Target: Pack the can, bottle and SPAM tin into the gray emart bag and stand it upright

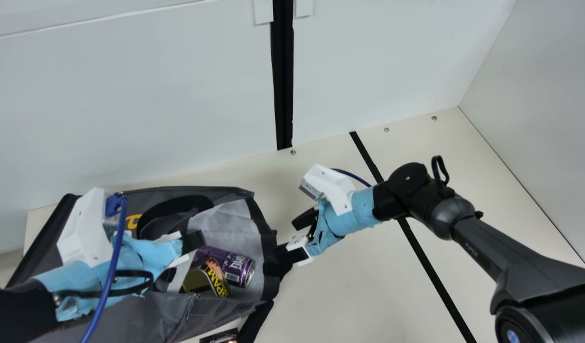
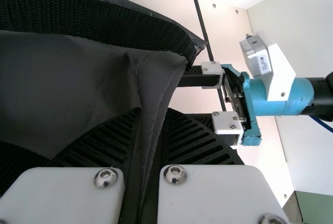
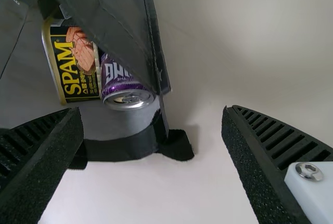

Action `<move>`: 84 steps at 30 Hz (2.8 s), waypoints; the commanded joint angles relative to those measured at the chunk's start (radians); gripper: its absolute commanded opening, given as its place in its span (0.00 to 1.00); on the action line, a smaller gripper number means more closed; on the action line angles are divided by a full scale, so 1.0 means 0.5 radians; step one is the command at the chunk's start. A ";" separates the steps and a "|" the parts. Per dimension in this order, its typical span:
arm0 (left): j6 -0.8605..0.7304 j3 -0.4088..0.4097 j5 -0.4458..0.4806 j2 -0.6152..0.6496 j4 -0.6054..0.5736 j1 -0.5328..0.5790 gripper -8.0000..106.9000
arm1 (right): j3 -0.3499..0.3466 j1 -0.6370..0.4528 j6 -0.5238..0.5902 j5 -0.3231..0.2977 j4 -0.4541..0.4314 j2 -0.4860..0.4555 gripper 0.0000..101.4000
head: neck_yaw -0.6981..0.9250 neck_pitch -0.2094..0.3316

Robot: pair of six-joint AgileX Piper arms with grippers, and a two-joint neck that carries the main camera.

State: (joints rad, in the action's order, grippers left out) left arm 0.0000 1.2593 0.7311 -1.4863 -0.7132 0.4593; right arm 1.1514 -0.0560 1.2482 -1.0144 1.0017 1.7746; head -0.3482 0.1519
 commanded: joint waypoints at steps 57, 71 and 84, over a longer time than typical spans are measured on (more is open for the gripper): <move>0.000 0.000 0.000 0.000 0.000 0.000 0.00 | 0.066 0.112 -0.204 -0.174 0.273 0.154 0.00 | -0.002 0.045; -0.062 -0.062 -0.088 0.049 -0.134 0.005 0.00 | -0.029 0.031 -0.278 -0.411 0.474 -0.093 0.00 | -0.002 0.045; -0.205 -0.022 -0.208 0.034 -0.353 0.003 0.00 | -0.078 0.158 -0.498 -0.411 0.842 -0.299 0.00 | -0.002 0.045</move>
State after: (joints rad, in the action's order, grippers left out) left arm -0.1005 1.2444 0.6291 -1.4685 -0.8883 0.4615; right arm 1.1105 0.0187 1.0150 -1.2170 1.3943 1.6324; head -0.3467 0.1519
